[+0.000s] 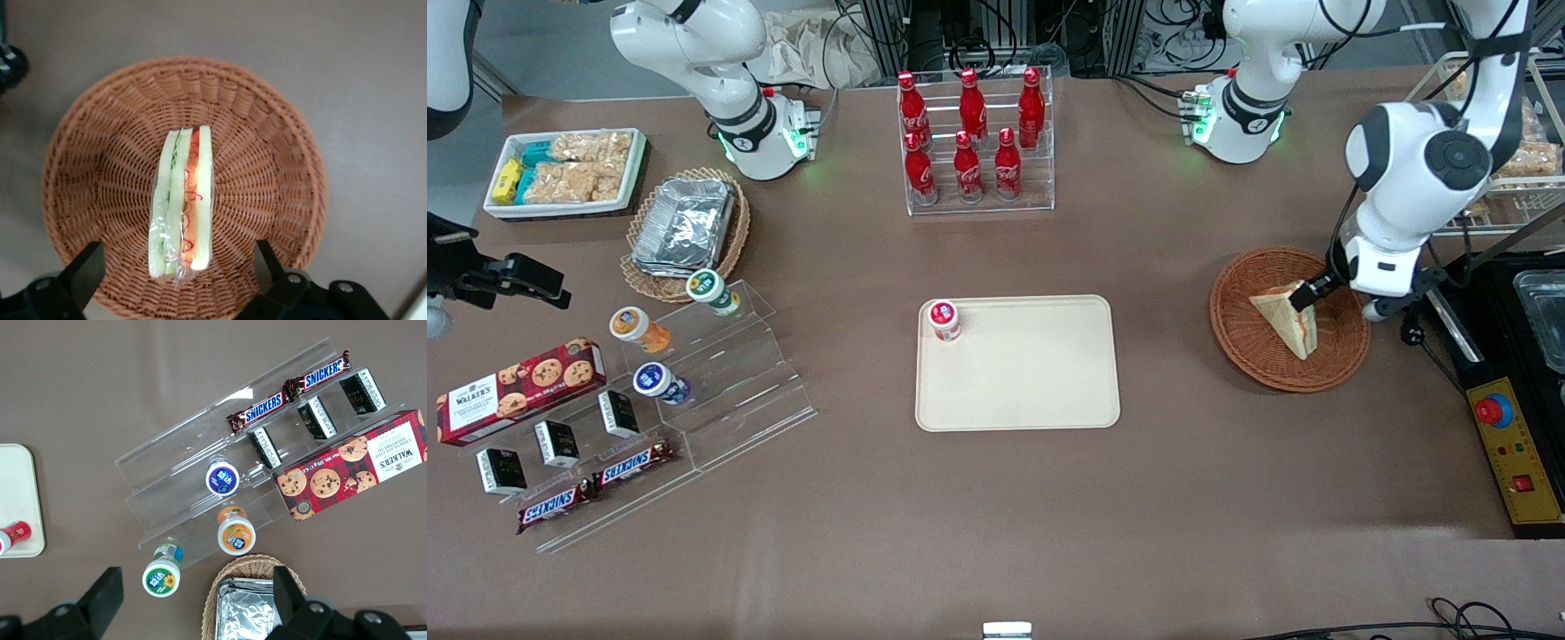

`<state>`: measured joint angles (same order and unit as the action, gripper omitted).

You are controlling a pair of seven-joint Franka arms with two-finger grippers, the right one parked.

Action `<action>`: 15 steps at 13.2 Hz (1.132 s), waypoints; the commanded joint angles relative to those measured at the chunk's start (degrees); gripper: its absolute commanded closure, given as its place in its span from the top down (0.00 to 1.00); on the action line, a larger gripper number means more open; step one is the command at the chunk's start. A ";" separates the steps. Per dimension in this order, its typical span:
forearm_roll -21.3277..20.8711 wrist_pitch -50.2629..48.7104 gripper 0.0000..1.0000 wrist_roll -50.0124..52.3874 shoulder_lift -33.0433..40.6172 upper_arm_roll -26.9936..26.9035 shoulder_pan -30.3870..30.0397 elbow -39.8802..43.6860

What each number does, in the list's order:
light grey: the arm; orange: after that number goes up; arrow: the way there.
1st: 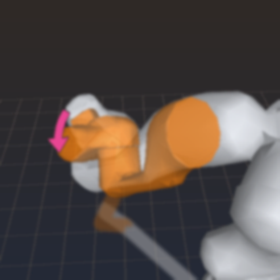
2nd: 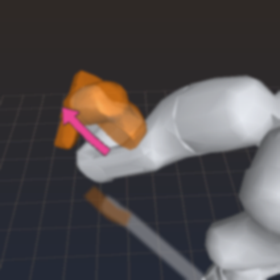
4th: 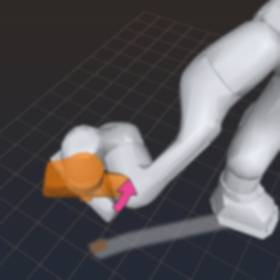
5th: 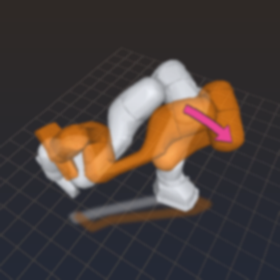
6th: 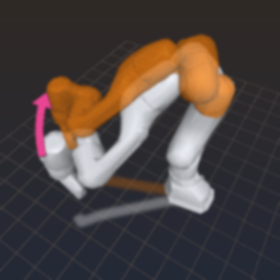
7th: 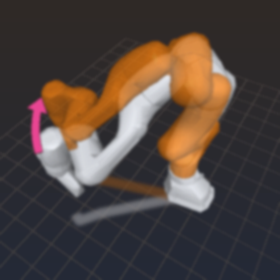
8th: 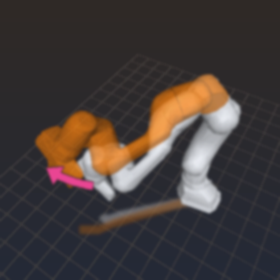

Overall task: Place sandwich from basket to tray
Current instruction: 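Lower the left gripper and close it on the sandwich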

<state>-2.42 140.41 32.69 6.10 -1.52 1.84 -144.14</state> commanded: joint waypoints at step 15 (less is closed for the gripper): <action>-1.01 10.77 0.00 0.44 -8.13 0.38 0.09 -3.87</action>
<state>-2.40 149.85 32.37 -3.03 -1.54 1.87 -147.61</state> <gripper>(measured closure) 0.621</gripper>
